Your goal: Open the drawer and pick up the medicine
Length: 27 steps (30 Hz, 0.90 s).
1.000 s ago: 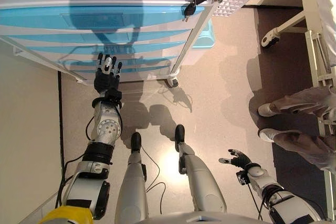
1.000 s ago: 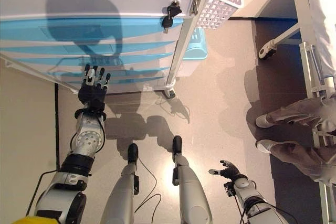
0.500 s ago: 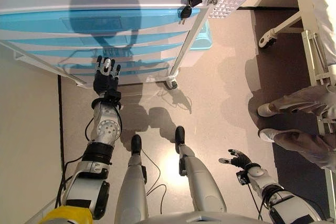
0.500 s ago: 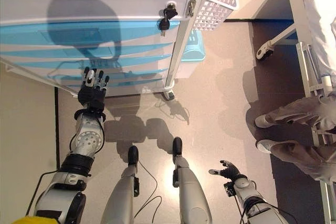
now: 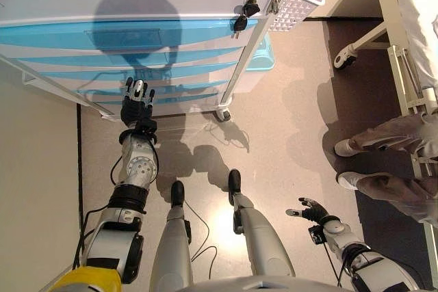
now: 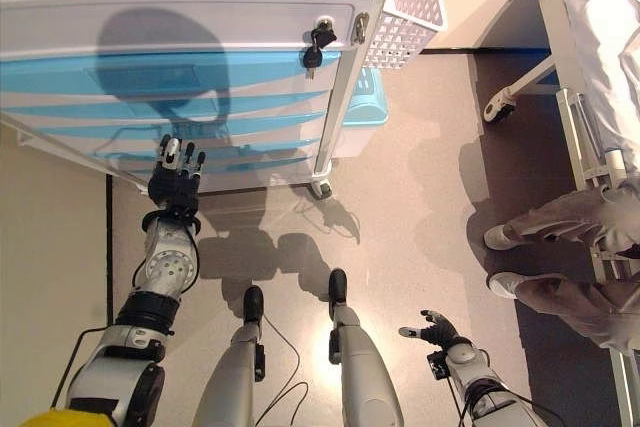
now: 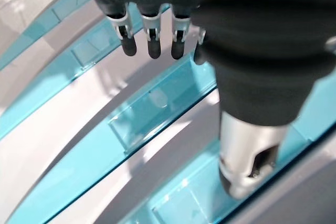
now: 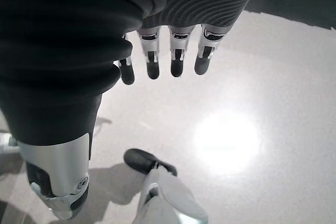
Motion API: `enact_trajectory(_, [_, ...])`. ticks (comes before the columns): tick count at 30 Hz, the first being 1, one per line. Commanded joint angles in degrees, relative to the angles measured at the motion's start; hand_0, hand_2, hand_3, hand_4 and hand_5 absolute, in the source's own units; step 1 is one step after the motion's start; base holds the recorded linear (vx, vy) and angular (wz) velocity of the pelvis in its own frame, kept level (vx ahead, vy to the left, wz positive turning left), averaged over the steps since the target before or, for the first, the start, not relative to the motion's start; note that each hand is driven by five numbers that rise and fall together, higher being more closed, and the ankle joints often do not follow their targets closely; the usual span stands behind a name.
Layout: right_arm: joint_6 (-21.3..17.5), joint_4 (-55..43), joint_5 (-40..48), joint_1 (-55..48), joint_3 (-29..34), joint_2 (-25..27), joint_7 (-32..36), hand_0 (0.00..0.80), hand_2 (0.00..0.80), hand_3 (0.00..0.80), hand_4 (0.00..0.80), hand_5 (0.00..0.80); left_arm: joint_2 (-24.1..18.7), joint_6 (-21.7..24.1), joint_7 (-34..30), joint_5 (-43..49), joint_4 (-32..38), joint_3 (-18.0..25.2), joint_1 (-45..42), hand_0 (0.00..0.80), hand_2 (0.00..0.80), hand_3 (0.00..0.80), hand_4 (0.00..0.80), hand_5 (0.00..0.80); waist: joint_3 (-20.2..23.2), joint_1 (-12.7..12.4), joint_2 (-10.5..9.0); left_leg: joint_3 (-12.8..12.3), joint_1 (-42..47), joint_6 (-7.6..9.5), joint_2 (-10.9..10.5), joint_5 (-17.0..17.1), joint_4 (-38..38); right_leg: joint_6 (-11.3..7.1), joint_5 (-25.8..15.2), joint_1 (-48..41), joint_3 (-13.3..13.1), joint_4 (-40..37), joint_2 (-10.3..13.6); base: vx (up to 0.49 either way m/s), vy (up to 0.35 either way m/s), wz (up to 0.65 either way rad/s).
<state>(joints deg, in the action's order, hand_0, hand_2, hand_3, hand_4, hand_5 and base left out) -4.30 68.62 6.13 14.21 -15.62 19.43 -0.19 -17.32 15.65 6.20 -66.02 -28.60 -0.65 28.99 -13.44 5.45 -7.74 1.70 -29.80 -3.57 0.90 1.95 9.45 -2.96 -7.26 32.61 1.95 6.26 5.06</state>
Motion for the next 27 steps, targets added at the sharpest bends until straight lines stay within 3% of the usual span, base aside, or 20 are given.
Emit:
enact_trajectory(1, [0.78,0.69,-0.45,-2.29,-1.51,1.89,-0.97,0.0,0.0,0.0,0.0,0.0,-2.8,4.12,-0.75,2.2,-1.04,5.06,6.01,0.0,0.0,0.0,0.0,0.0,1.77,0.86,-0.51,2.54,-4.71,2.9,-2.89,-4.23,5.63,-2.41,2.12,-1.5,1.64,2.66,0.03,0.0,0.0,0.0])
enact_trajectory(18, [0.57,1.06,-0.23,-2.58,-1.25,1.45,-1.89,0.0,0.0,0.0,0.0,0.0,-0.82,3.93,0.84,2.57,-4.53,6.42,3.51,0.0,0.0,0.0,0.0,0.0,1.91,0.82,-0.61,2.44,-4.91,2.91,-2.73,-4.22,5.79,-2.42,2.01,-1.22,1.59,2.93,-0.03,0.0,0.0,0.0])
enact_trajectory(27, [0.25,1.13,0.33,-2.79,-0.28,1.39,-1.84,0.0,0.0,0.0,0.0,0.0,-2.43,0.72,-0.5,5.99,-12.8,9.4,-1.54,0.0,0.0,0.0,0.0,0.0,1.7,0.1,-0.15,2.43,-4.77,2.95,-2.79,-4.13,5.75,-2.39,2.08,-1.21,1.61,3.19,0.08,0.0,0.0,0.0])
